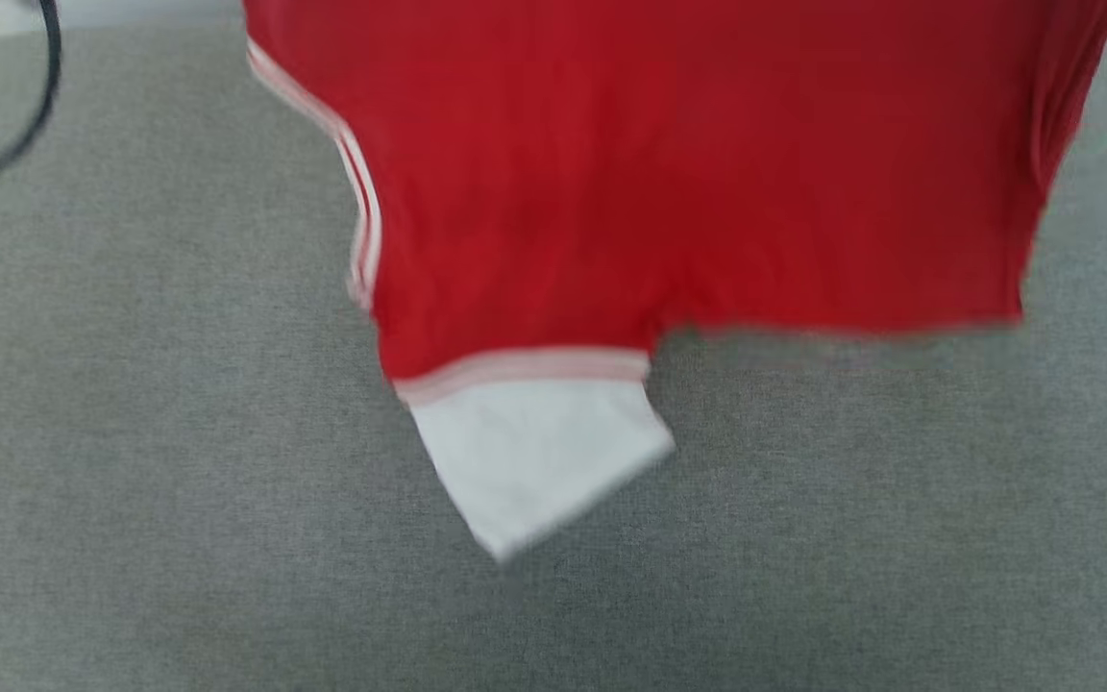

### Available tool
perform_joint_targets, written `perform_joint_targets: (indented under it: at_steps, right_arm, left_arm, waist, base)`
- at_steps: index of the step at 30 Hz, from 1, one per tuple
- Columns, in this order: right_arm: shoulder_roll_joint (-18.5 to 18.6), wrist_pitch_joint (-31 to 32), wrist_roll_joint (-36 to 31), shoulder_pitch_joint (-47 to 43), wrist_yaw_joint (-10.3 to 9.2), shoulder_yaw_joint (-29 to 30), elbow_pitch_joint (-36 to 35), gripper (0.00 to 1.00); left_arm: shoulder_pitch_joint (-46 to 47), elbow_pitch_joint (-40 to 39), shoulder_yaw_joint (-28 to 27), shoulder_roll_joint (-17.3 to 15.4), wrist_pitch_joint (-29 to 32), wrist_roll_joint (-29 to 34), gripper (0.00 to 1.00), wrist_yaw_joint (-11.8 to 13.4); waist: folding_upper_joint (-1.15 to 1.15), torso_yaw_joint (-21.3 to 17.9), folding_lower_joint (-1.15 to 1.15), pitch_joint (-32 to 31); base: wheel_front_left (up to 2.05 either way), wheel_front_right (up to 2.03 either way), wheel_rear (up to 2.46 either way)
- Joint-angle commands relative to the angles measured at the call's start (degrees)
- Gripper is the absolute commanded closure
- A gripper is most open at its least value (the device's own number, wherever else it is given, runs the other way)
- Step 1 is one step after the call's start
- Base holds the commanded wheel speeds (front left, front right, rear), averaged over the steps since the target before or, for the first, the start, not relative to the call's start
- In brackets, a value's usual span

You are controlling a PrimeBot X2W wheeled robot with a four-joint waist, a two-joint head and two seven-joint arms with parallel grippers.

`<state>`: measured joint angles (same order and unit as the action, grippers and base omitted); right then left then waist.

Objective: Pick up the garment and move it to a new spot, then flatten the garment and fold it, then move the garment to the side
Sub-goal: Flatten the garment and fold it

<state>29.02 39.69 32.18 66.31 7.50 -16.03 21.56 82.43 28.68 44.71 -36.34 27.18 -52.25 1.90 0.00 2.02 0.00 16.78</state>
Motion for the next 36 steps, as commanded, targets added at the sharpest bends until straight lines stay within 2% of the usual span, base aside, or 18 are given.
perform_joint_targets:
  at_steps: [1, 6, 7, 11, 13, 16, 19, 20, 23, 28, 32, 34, 36]
  right_arm:
    - [-2.0, -3.9, -3.2, 2.9, -0.03, 0.7, 3.0, 1.00]
    - [-6.3, -20.7, -15.2, 11.4, -0.03, 3.1, 11.9, 1.00]
    - [-6.3, -20.7, -15.2, 11.4, -0.03, 3.1, 11.9, 1.00]
    - [-8.6, -34.6, -24.5, 15.1, -0.03, 3.9, 18.1, 1.00]
    - [-9.5, -38.9, -27.1, 16.1, -0.03, 3.5, 21.0, 1.00]
    - [-11.2, -39.9, -27.1, 14.4, -0.03, 2.0, 26.5, 1.00]
    - [-12.5, -38.1, -24.5, 11.6, -0.03, -1.3, 30.9, 1.00]
    - [-13.1, -35.9, -20.7, 9.1, -0.04, -3.1, 33.0, 1.00]
    - [-13.8, -31.9, -14.3, 4.8, -0.03, -6.4, 33.4, 1.00]
    - [-11.0, -25.3, -4.4, -3.1, -0.03, -12.7, 28.2, 1.00]
    - [-6.5, -19.9, 2.8, -9.8, -0.03, -17.2, 20.7, 1.00]
    - [-4.4, -17.5, 5.6, -13.2, -0.03, -18.5, 16.7, 1.00]
    - [-2.1, -15.5, 8.0, -16.7, -0.03, -19.2, 12.6, 1.00]
  left_arm:
    - [3.1, 3.1, -0.2, 1.5, -4.0, 2.4, 1.00, -0.6]
    - [12.4, 12.0, -0.8, 5.7, -21.2, 9.7, 1.00, -0.1]
    - [12.4, 12.0, -0.8, 5.7, -21.2, 9.7, 1.00, -0.1]
    - [17.3, 16.6, -0.8, 8.0, -37.4, 15.5, 1.00, 0.6]
    - [17.8, 18.3, -0.5, 9.2, -40.6, 16.2, 1.00, -0.5]
    - [14.2, 21.5, 1.2, 10.3, -41.3, 15.5, 1.00, -5.4]
    - [10.1, 24.6, 3.3, 10.6, -37.8, 13.6, 1.00, -8.3]
    - [6.5, 25.5, 4.6, 10.6, -34.2, 11.1, 1.00, -9.0]
    - [-0.4, 23.1, 8.1, 10.4, -26.0, 6.1, 1.00, -9.3]
    - [-10.3, 14.8, 11.7, 6.2, -12.4, -4.4, 1.00, -9.3]
    - [-17.2, 8.7, 12.9, 2.4, -5.7, -9.4, 1.00, -9.2]
    - [-20.7, 5.1, 13.6, 0.6, -3.2, -11.2, 1.00, -8.1]
    - [-24.5, 0.9, 14.3, -1.5, -0.4, -12.5, 1.00, -6.0]
  waist:
    - [0.00, -0.3, 0.00, 1.8]
    - [0.00, -0.3, 0.00, 4.2]
    - [0.00, -0.3, 0.00, 4.2]
    - [0.00, 0.4, 0.00, 5.0]
    - [0.00, 0.9, 0.00, 5.1]
    - [0.00, 1.5, 0.00, 4.6]
    - [0.00, 2.2, 0.00, 4.0]
    - [0.00, 2.5, 0.00, 3.6]
    - [0.00, 3.0, 0.00, 3.0]
    - [0.00, 3.6, 0.00, 2.3]
    - [0.00, 3.7, 0.00, 1.6]
    - [0.00, 3.7, 0.00, 1.2]
    - [0.00, 3.7, 0.00, 0.8]
  base:
    - [0.00, 0.00, 0.00]
    - [0.00, 0.00, 0.00]
    - [0.00, 0.00, 0.00]
    - [0.00, 0.00, 0.00]
    - [0.00, 0.00, 0.00]
    - [0.00, 0.00, 0.00]
    - [0.00, 0.00, 0.00]
    - [0.00, 0.00, 0.00]
    - [0.00, 0.00, 0.00]
    - [0.00, 0.00, 0.00]
    - [0.00, 0.00, 0.00]
    - [0.00, 0.00, 0.00]
    - [0.00, 0.00, 0.00]
